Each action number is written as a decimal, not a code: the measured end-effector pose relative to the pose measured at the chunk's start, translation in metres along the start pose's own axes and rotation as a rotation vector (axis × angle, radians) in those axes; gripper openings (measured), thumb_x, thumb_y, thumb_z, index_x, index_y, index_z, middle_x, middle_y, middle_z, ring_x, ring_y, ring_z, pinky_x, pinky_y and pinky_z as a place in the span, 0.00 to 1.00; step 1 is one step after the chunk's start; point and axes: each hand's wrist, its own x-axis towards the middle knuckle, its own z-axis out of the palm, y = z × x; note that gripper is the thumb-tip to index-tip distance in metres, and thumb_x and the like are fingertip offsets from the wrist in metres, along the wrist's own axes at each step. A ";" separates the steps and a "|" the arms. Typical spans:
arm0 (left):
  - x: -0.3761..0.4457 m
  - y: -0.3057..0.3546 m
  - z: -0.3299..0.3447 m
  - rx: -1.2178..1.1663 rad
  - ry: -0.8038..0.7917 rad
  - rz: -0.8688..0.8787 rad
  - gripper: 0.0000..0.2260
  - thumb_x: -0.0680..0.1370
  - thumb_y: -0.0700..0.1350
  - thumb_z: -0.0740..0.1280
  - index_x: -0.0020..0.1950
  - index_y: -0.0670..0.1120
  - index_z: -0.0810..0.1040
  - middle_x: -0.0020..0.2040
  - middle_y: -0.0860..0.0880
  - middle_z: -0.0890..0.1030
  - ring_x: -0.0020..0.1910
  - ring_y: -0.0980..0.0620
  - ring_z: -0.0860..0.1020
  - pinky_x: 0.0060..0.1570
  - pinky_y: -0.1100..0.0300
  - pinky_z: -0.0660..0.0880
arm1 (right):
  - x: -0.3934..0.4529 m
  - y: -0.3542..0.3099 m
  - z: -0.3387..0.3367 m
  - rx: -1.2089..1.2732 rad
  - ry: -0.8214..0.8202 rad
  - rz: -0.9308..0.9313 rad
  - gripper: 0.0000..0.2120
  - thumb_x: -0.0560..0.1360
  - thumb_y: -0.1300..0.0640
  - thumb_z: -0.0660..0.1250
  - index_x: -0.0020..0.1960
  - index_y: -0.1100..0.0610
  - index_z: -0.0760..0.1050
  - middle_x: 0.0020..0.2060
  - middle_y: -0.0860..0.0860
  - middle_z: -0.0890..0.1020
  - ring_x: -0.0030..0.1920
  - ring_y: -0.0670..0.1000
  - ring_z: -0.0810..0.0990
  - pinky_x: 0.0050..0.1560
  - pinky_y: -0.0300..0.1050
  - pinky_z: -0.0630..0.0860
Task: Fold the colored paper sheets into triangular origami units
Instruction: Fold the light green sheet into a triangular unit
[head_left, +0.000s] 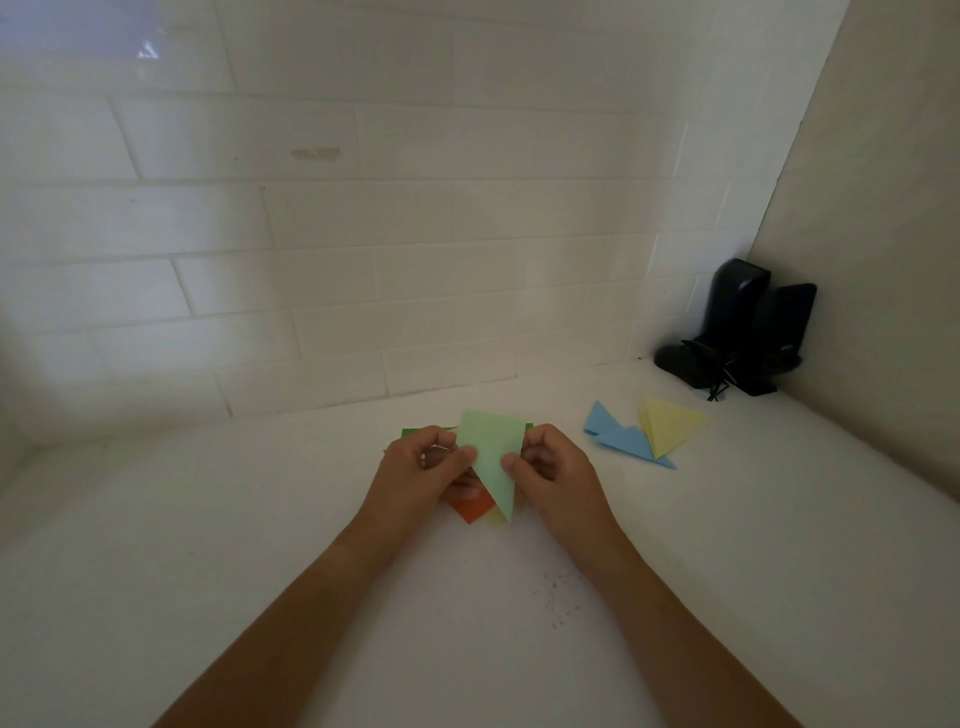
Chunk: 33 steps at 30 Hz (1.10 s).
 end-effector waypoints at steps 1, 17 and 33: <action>0.000 0.000 0.000 0.004 -0.002 0.003 0.07 0.80 0.38 0.72 0.56 0.36 0.80 0.43 0.37 0.86 0.41 0.42 0.87 0.44 0.56 0.85 | 0.000 0.000 0.000 0.008 -0.006 0.001 0.05 0.78 0.58 0.72 0.48 0.49 0.78 0.42 0.51 0.84 0.46 0.54 0.84 0.43 0.45 0.80; 0.001 0.003 -0.003 -0.026 -0.134 0.039 0.05 0.83 0.35 0.63 0.54 0.43 0.78 0.39 0.42 0.79 0.37 0.46 0.79 0.38 0.57 0.77 | -0.001 0.001 -0.001 0.018 -0.092 -0.119 0.13 0.80 0.68 0.64 0.53 0.52 0.81 0.42 0.56 0.82 0.38 0.55 0.81 0.39 0.46 0.79; 0.002 -0.001 -0.004 0.004 0.061 0.004 0.12 0.75 0.40 0.77 0.54 0.40 0.78 0.34 0.50 0.81 0.37 0.55 0.82 0.37 0.65 0.77 | -0.003 -0.006 0.002 0.050 -0.052 -0.035 0.15 0.74 0.64 0.58 0.51 0.49 0.78 0.40 0.55 0.82 0.37 0.55 0.77 0.37 0.52 0.75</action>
